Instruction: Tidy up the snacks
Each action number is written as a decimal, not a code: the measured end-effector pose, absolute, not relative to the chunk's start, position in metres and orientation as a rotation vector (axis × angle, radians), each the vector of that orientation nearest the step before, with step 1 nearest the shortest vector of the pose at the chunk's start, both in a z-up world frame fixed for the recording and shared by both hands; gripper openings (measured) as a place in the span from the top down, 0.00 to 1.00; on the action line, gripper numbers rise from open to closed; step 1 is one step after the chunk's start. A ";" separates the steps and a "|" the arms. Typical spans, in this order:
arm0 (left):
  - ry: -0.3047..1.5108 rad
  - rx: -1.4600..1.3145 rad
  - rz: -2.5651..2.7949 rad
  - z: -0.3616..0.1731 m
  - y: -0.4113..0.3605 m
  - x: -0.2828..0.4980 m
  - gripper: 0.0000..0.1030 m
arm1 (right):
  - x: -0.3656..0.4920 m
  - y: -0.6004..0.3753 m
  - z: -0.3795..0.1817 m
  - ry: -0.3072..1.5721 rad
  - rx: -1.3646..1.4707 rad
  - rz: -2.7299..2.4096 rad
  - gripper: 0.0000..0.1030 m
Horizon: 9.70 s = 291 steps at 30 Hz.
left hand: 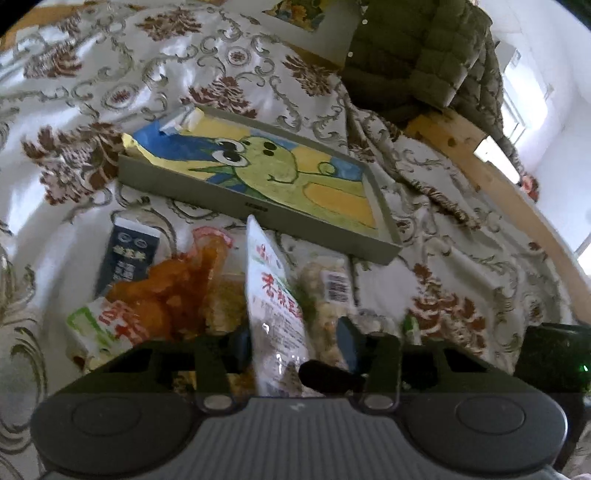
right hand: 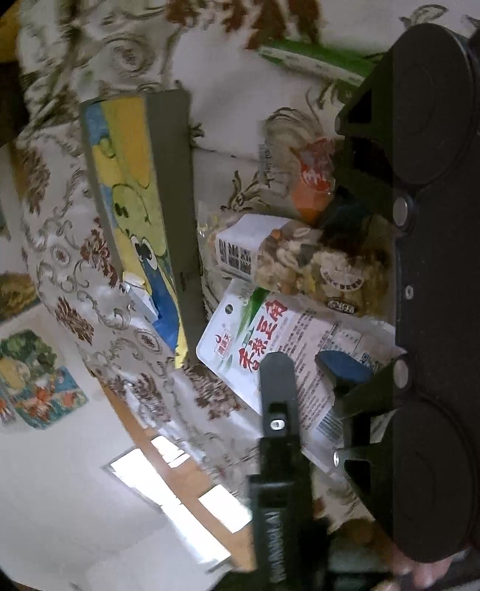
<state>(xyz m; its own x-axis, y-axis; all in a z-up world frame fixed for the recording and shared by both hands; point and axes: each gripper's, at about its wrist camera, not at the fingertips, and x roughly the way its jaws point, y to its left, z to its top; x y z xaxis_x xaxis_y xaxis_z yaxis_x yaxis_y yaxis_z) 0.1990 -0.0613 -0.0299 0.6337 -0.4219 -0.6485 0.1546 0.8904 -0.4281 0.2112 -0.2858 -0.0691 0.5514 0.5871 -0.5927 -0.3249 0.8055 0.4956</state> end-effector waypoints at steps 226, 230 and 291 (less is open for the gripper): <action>0.608 -0.049 0.020 0.008 -0.095 0.107 0.00 | 0.133 -0.333 -0.003 0.577 -0.064 0.052 0.01; 0.643 -0.035 -0.066 -0.001 -0.106 0.126 0.00 | 0.150 -0.342 -0.014 0.611 -0.045 0.075 0.01; 0.891 -0.079 -0.497 -0.062 -0.192 0.220 0.58 | 0.178 -0.356 -0.058 0.799 -0.096 0.158 0.22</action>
